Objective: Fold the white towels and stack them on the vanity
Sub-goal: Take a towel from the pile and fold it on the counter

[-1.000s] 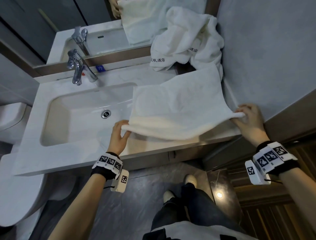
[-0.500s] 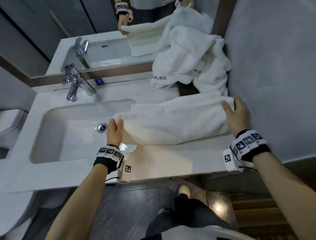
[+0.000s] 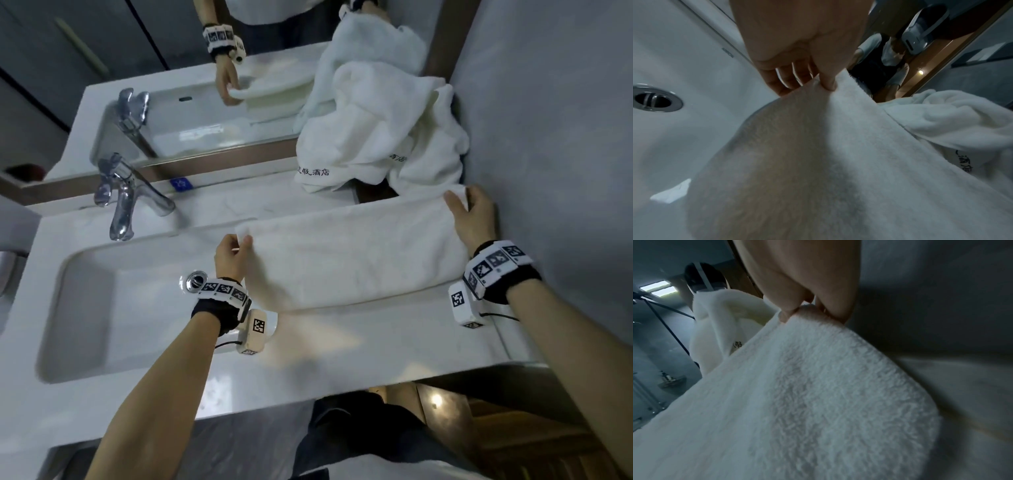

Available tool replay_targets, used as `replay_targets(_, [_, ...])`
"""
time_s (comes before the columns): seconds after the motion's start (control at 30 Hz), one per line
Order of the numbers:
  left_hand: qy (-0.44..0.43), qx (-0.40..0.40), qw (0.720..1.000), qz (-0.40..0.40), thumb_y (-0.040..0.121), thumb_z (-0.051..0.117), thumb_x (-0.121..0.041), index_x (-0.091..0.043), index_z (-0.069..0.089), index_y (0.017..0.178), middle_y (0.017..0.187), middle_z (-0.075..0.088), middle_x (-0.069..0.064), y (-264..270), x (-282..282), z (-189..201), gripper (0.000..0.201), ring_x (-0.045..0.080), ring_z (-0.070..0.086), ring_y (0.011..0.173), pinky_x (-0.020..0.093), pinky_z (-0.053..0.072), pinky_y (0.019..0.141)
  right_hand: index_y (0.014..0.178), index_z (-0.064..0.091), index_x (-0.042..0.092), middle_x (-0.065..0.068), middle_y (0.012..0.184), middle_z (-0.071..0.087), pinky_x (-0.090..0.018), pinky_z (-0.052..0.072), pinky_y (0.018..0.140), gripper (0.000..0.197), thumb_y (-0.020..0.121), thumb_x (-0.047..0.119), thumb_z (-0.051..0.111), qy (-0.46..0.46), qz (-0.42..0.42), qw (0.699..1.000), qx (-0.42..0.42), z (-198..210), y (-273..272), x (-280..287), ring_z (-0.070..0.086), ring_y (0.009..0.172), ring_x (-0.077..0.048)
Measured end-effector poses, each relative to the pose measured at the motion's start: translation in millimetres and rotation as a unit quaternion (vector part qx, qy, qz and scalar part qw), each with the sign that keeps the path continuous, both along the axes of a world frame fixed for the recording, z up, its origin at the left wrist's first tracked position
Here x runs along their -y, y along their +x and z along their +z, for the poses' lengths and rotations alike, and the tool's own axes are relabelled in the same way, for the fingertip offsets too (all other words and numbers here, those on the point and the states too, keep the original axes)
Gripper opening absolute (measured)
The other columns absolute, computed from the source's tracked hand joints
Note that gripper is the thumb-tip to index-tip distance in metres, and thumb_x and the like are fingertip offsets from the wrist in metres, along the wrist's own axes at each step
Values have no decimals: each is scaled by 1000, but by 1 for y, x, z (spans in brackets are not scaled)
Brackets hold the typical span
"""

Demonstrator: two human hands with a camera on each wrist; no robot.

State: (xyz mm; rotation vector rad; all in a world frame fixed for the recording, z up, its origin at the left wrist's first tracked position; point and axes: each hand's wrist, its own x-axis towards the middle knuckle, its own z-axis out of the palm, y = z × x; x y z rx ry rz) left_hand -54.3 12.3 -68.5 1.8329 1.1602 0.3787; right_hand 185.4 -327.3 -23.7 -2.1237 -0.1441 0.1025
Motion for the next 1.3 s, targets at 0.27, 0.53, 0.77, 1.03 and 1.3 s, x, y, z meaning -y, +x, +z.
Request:
replay_targets(0.27, [-150, -113, 979, -79, 93, 53, -29, -4, 50, 98, 89, 55, 7, 25, -8, -9, 26, 20, 53, 82, 26, 42, 60, 120, 44, 2, -15, 126, 57, -30, 41, 87, 54, 86, 38, 65, -41, -27, 994, -99, -2, 2, -9, 56, 113, -27])
replay_targets(0.53, [-224, -120, 965, -65, 84, 63, -44, -7, 54, 98, 86, 60, 10, 21, -9, -7, 40, 25, 59, 74, 39, 52, 78, 121, 58, 15, -6, 119, 62, -31, 45, 85, 55, 78, 46, 71, -54, 27, 983, -174, -3, -17, 10, 57, 99, -18])
replay_targets(0.77, [-312, -68, 940, -121, 99, 44, -31, 0, 52, 119, 94, 64, 11, -8, -3, 7, 37, 23, 61, 80, 36, 52, 73, 119, 59, 11, -10, 116, 66, -44, 49, 97, 47, 86, 43, 63, 5, 23, 976, -217, -8, -55, 31, 63, 105, -28])
replay_targets(1.03, [-276, 15, 958, -78, 94, 55, -23, -7, 46, 130, 120, 61, 13, -66, 21, 30, 40, 18, 63, 93, 27, 51, 78, 104, 66, 13, -10, 107, 69, -39, 52, 88, 30, 87, 37, 63, 9, 67, 970, -233, 7, -81, 52, 64, 101, -28])
replay_targets(1.3, [-199, 17, 977, -71, 95, 53, -24, -11, 52, 111, 107, 63, 12, -113, 60, 58, 21, 23, 62, 89, 36, 52, 80, 114, 63, 7, -14, 115, 66, -34, 47, 86, 36, 89, 33, 61, -11, 92, 973, -210, 30, -95, 65, 61, 100, -27])
